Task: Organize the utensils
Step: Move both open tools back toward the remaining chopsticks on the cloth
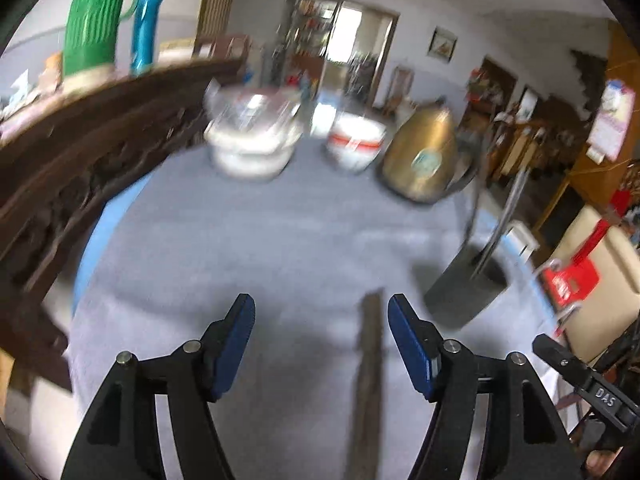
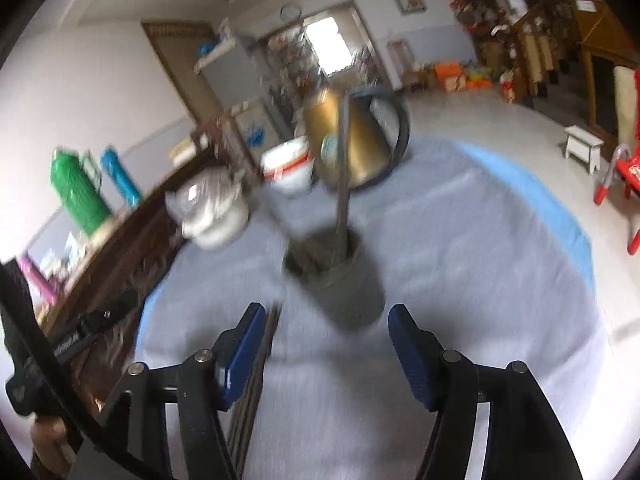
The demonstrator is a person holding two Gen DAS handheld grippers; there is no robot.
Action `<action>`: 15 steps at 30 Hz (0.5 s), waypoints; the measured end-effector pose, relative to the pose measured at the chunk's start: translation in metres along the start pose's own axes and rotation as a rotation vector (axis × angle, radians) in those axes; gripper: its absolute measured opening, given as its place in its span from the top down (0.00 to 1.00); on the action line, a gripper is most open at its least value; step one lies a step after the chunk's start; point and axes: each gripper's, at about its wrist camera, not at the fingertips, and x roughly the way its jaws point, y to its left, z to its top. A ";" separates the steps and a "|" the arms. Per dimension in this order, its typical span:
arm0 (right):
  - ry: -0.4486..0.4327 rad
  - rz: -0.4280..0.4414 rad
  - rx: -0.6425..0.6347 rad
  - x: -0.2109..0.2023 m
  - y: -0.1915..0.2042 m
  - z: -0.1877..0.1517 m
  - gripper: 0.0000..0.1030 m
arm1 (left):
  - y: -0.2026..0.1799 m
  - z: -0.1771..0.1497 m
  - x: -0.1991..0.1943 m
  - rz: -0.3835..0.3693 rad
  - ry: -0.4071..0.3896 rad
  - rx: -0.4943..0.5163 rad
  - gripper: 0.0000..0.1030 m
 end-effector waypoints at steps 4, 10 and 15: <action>0.101 0.019 0.010 0.017 0.010 -0.027 0.34 | 0.025 -0.024 0.007 0.043 0.083 -0.035 0.32; 0.172 0.032 0.005 0.030 0.024 -0.047 0.34 | 0.046 -0.041 0.014 0.075 0.139 -0.077 0.32; 0.199 0.033 -0.018 0.034 0.037 -0.052 0.34 | 0.054 -0.043 0.017 0.080 0.151 -0.105 0.32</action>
